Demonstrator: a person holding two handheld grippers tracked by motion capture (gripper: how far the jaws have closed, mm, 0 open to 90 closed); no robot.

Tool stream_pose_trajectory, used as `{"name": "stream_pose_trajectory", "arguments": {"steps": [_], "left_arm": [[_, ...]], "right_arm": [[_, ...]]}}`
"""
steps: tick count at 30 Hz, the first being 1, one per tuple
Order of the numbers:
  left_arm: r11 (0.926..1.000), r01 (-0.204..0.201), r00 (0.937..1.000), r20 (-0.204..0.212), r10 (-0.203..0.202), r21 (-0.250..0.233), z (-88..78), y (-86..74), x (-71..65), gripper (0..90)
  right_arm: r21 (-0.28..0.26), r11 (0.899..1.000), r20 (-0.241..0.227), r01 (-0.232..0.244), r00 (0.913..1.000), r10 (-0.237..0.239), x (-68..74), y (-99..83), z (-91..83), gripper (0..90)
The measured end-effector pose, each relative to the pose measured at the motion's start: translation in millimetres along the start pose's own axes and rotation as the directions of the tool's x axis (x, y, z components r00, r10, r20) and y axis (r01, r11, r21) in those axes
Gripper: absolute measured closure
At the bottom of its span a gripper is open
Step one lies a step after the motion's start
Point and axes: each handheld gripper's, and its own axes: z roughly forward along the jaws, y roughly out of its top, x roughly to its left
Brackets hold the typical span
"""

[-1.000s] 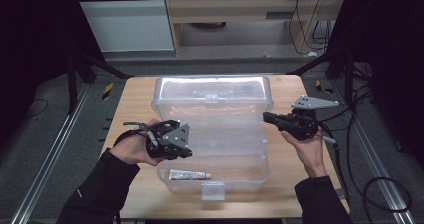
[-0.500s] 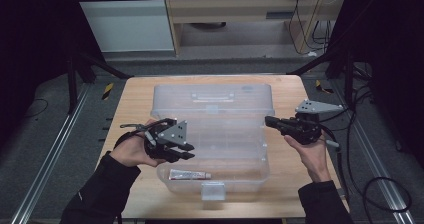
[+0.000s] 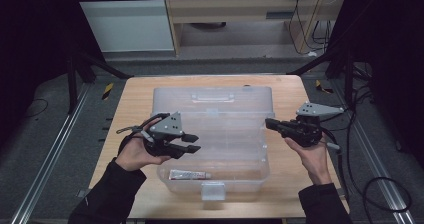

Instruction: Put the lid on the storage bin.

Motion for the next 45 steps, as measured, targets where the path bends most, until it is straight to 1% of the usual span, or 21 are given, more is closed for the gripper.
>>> {"name": "stream_pose_trajectory", "arguments": {"steps": [3,6,7,8,11,12,19,22,23,25,29,30,31,33,34,35,36,37,38,40,45], "left_arm": [[0.9974,0.045,0.9985,-0.029,-0.047,-0.056,-4.1,-3.0,3.0,73.0],[0.9946,0.078,0.9955,-0.049,-0.081,-0.068,-7.5,-7.4,5.1,82.5],[0.9946,0.078,0.9955,-0.049,-0.081,-0.068,-7.5,-7.4,5.1,85.7],[0.9932,0.095,0.9940,-0.047,-0.099,-0.067,-8.7,-10.0,6.1,87.5],[0.9899,0.126,0.9896,-0.062,-0.130,-0.066,-10.7,-17.5,7.9,89.8],[0.9884,0.142,0.9860,-0.080,-0.146,-0.054,-13.7,-22.9,8.6,89.9],[0.9894,0.141,0.9855,-0.091,-0.143,-0.036,-23.4,-34.3,11.4,90.0],[0.9874,0.155,0.9821,-0.104,-0.157,-0.032,-31.7,-40.7,13.9,90.0],[0.9874,0.155,0.9821,-0.104,-0.157,-0.032,-31.7,-40.7,13.9,90.0],[0.9850,0.169,0.9781,-0.117,-0.172,-0.035,-38.8,-46.1,17.5,90.0],[0.9772,0.206,0.9680,-0.136,-0.211,-0.053,-47.4,-54.3,22.2,90.0],[0.9772,0.206,0.9680,-0.136,-0.211,-0.053,-47.4,-54.3,22.2,90.0],[0.9734,0.222,0.9629,-0.144,-0.228,-0.057,-51.0,-58.4,25.3,90.0],[0.9689,0.239,0.9569,-0.154,-0.246,-0.065,-54.4,-62.3,28.5,90.0],[0.9689,0.239,0.9569,-0.154,-0.246,-0.065,-54.4,-62.3,28.5,90.0],[0.9663,0.249,0.9525,-0.165,-0.256,-0.067,-56.8,-65.8,31.3,90.0],[0.9654,0.253,0.9503,-0.171,-0.260,-0.064,-57.8,-67.2,32.7,90.0],[0.9654,0.253,0.9503,-0.171,-0.260,-0.064,-57.8,-67.2,32.7,90.0],[0.9635,0.260,0.9472,-0.177,-0.267,-0.062,-59.7,-69.6,35.0,90.0],[0.9616,0.267,0.9447,-0.180,-0.274,-0.062,-61.0,-70.9,36.0,90.0],[0.9607,0.269,0.9447,-0.176,-0.277,-0.067,-60.6,-71.4,35.0,90.0]], "right_arm": [[0.002,1.000,-0.002,0.001,1.0000,-0.001,0.8,-0.3,-0.5,90.0],[0.006,1.000,-0.002,0.004,1.0000,-0.004,1.1,-0.5,-0.9,90.0],[0.006,1.000,-0.002,0.004,1.0000,-0.004,1.1,-0.5,-0.9,90.0],[0.008,1.000,-0.002,0.005,1.0000,-0.005,1.3,-0.6,-1.1,90.0],[0.010,1.000,-0.005,0.004,1.0000,-0.004,1.2,-0.9,-1.4,90.0],[0.011,1.000,-0.006,0.004,1.0000,-0.003,1.2,-1.0,-1.4,90.0],[0.012,1.000,-0.009,0.002,1.0000,-0.001,1.5,-2.3,-1.8,90.0],[0.016,1.000,-0.009,0.004,1.0000,-0.003,2.1,-2.9,-2.3,90.0],[0.016,1.000,-0.009,0.004,1.0000,-0.003,2.1,-2.9,-2.3,90.0],[0.019,1.000,-0.010,0.007,0.9999,-0.007,1.9,-3.4,-2.6,90.0],[0.024,1.000,-0.013,0.009,0.9999,-0.008,2.6,-3.9,-3.1,90.0],[0.024,1.000,-0.013,0.009,0.9999,-0.008,2.6,-3.9,-3.1,90.0],[0.025,1.000,-0.015,0.009,0.9999,-0.009,2.8,-4.6,-3.4,90.0],[0.028,1.000,-0.015,0.010,0.9998,-0.010,3.1,-5.4,-3.7,90.0],[0.028,1.000,-0.015,0.010,0.9998,-0.010,3.1,-5.4,-3.7,90.0],[0.031,0.999,-0.016,0.010,0.9998,-0.009,3.9,-6.2,-4.2,90.0],[0.032,0.999,-0.015,0.013,0.9998,-0.012,4.1,-6.5,-4.3,90.0],[0.035,0.999,-0.012,0.014,0.9998,-0.014,4.7,-6.6,-4.4,90.0],[0.040,0.999,-0.012,0.016,0.9998,-0.016,5.2,-6.7,-4.6,90.0],[0.046,0.999,-0.008,0.021,0.9998,-0.021,6.3,-7.4,-5.2,90.0],[0.062,0.998,-0.007,0.027,0.9996,-0.027,8.6,-9.6,-6.2,90.0]]}}
